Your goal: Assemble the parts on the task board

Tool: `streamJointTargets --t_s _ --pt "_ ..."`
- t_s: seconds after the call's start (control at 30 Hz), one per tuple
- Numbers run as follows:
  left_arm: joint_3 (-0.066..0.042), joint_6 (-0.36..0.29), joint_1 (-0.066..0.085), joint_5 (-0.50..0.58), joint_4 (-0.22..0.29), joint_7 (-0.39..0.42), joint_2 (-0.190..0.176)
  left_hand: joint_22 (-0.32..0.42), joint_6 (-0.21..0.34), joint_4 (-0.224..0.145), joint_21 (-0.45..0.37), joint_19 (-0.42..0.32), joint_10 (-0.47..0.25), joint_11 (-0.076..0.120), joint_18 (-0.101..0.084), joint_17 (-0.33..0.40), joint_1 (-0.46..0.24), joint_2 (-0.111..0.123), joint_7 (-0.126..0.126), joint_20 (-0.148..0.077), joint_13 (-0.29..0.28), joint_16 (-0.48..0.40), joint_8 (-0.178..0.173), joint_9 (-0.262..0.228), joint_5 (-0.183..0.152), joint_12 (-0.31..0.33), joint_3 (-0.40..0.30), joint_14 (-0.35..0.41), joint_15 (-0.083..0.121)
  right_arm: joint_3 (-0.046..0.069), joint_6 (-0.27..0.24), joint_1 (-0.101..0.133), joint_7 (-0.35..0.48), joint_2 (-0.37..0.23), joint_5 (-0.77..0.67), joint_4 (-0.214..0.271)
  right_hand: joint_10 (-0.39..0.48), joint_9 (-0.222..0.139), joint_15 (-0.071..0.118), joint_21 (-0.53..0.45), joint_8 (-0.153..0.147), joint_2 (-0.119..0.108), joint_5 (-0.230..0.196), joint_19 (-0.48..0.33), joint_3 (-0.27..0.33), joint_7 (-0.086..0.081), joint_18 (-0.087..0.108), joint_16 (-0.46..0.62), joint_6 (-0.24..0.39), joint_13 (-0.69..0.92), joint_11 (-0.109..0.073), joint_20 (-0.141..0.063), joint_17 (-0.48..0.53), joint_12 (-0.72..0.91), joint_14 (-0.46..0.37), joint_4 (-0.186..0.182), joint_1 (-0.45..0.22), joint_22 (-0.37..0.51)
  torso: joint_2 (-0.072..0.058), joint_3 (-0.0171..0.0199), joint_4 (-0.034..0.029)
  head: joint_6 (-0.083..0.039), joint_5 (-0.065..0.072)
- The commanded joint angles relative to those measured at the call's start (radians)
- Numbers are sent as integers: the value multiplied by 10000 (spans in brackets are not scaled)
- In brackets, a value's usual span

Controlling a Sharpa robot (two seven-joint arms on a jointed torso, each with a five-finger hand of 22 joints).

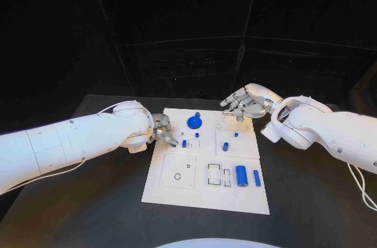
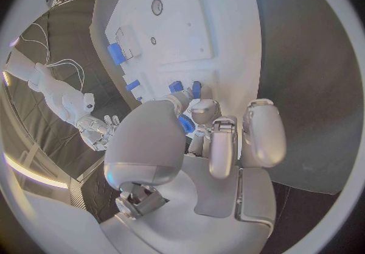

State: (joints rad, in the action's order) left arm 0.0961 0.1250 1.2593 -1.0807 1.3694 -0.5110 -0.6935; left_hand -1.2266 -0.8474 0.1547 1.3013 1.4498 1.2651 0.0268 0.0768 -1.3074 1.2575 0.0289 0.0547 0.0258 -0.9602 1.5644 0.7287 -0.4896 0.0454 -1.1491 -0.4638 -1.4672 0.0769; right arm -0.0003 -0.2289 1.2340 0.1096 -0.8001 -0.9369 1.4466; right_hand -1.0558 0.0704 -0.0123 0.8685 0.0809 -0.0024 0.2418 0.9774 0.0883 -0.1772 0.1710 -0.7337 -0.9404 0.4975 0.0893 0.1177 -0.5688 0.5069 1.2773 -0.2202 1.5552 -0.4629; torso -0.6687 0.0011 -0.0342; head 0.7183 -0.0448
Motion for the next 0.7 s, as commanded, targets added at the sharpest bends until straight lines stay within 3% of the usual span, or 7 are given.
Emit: streamJointTargets --t_s 0.03,0.43,0.7 --pt "27 283 -35 -69 25 -122 -10 -9 -2 -848 28 33 45 -5 -22 -2634 59 61 -84 -35 -14 64 47 1 31 -30 -894 -1036 90 4 57 19 49 2 -11 12 69 16 -34 -33 50 23 60 -28 -15 16 115 44 65 -10 5 64 -11 32 -66 -50 -54 11 -6 -3 0 -4 1" --pt "29 314 -72 -68 -112 -138 161 -5 -19 -852 19 30 47 -8 -21 -2634 -4 89 -81 -33 3 64 63 -5 33 -16 -974 -1036 88 4 56 18 47 -1 -11 21 81 17 -38 -46 59 26 59 -30 -11 13 115 49 75 -21 9 69 -21 47 -73 -62 -63 17 -25 -5 -4 4 18" --pt "31 407 -89 -66 -191 -167 226 -10 -194 -552 6 35 70 8 -18 -2634 -756 452 -124 -29 45 64 116 -6 31 7 -806 -1036 94 4 57 19 39 -15 -11 31 81 18 -38 -46 59 27 58 -30 -11 13 115 49 75 -21 9 69 -22 48 -73 -63 -63 17 -28 -8 -16 22 45"
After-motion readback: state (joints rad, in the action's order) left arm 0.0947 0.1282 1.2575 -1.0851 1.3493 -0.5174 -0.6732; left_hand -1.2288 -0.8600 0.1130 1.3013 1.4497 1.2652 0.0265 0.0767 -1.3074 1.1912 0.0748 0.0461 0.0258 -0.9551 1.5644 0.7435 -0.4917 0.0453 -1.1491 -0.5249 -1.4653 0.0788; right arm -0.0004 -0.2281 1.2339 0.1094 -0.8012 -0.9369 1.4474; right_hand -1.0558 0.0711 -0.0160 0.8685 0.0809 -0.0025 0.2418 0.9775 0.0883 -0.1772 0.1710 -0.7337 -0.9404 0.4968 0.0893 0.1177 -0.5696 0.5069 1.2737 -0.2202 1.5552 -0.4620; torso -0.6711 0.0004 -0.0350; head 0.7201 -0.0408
